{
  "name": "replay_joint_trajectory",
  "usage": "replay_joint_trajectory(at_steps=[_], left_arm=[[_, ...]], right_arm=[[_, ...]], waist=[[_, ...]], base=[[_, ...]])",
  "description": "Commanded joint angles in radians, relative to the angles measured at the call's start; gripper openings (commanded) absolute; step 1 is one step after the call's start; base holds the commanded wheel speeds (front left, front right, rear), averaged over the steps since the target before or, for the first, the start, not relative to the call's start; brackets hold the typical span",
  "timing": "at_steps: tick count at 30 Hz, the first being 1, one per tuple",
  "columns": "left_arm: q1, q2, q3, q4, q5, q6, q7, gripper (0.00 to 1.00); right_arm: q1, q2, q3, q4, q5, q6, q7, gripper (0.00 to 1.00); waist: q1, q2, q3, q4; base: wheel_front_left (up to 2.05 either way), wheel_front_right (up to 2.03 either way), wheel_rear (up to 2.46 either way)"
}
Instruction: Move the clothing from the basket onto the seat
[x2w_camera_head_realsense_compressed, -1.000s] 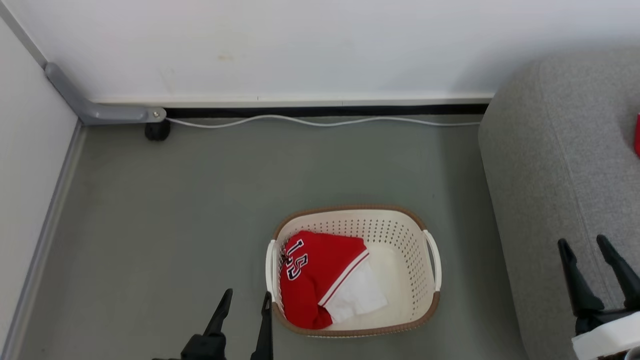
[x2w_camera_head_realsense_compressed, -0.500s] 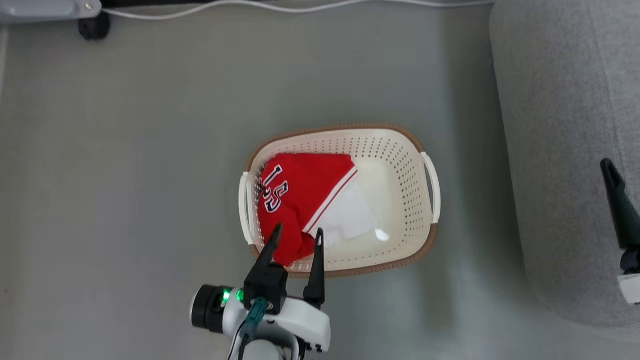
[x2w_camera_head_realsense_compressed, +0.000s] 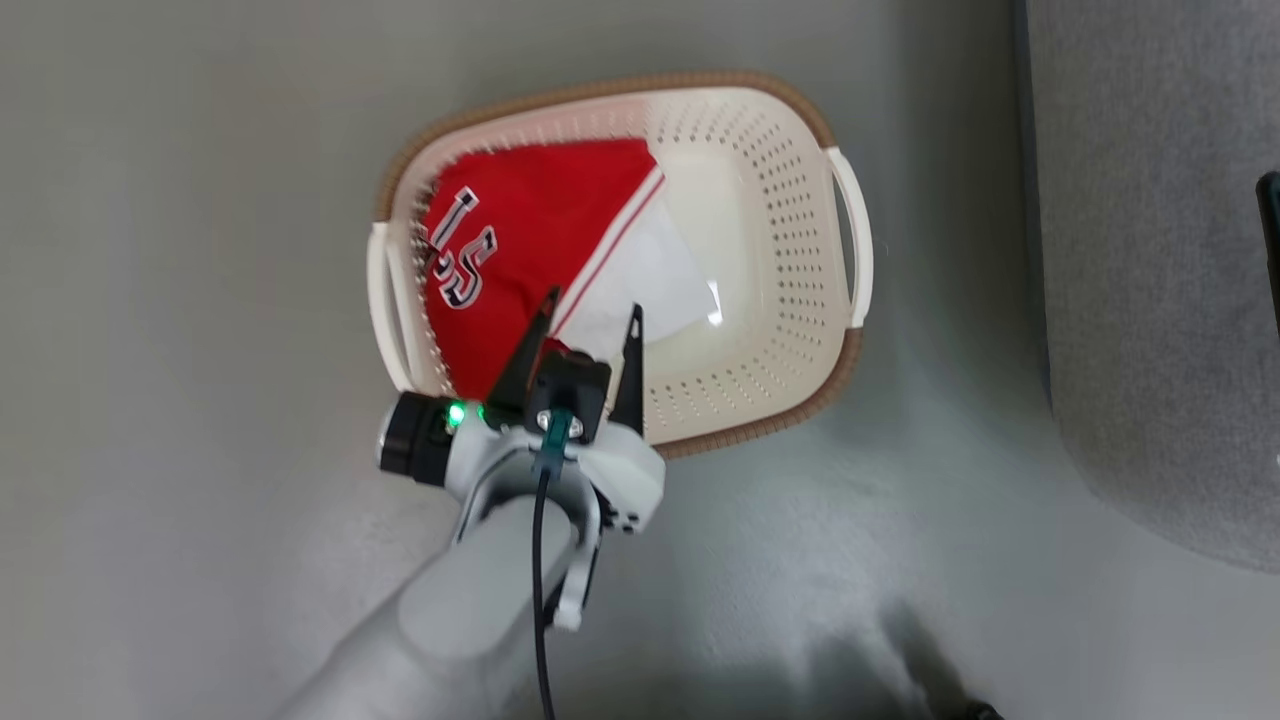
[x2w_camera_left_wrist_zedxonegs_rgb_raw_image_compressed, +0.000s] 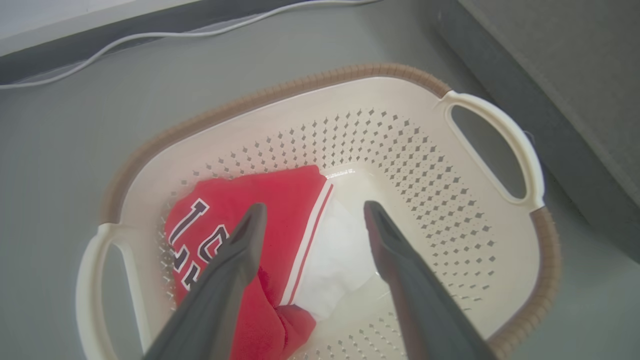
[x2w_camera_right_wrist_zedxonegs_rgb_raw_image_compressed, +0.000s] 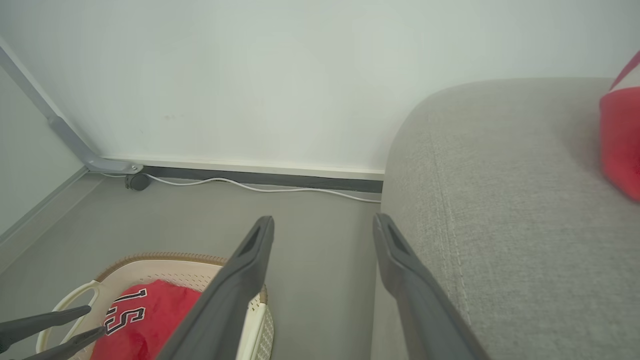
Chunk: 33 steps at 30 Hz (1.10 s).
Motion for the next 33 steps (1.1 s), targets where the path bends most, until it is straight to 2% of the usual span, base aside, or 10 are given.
replay_joint_trajectory(at_steps=[1,8,17,20,27,29,33], left_arm=[[-0.013,0.004,0.009,-0.001,-0.012,0.014,-0.006,1.0],[-0.224,0.004,-0.154,0.251,-0.08,0.075,0.01,1.0],[-0.41,0.004,-0.356,0.373,-0.077,0.137,0.192,1.0],[-0.444,0.004,-0.383,0.389,-0.036,0.124,0.259,1.0],[-0.508,0.004,-0.395,0.4,0.061,0.055,0.392,1.0],[-0.521,0.004,-0.395,0.394,0.065,0.037,0.414,1.0],[-0.53,0.004,-0.391,0.376,0.014,0.032,0.418,1.0]], right_arm=[[0.021,-0.031,0.013,-0.026,0.008,0.001,-0.006,1.0],[-0.014,-0.023,0.023,-0.059,0.012,0.001,-0.006,1.0],[-0.04,-0.01,0.021,-0.057,0.019,0.001,-0.006,1.0],[-0.044,-0.006,0.025,-0.059,0.02,0.001,-0.006,1.0],[-0.063,-0.003,0.032,-0.073,0.023,0.001,-0.006,1.0],[-0.07,-0.002,0.037,-0.08,0.021,0.001,-0.006,1.0],[-0.091,0.002,0.054,-0.095,0.018,0.001,-0.006,1.0]], waist=[[0.0,0.0,0.054,-0.034],[0.0,0.0,0.134,-0.07],[0.0,0.0,0.182,-0.083],[0.0,0.0,0.191,-0.088],[0.0,0.0,0.236,-0.107],[0.0,0.0,0.252,-0.113],[0.0,0.0,0.285,-0.132]], base=[[0.0,0.0,0.0],[0.0,0.0,0.0],[0.0,0.0,0.0],[0.0,0.0,0.0],[0.0,0.0,0.0],[0.0,0.0,0.0],[0.0,0.0,0.0]])
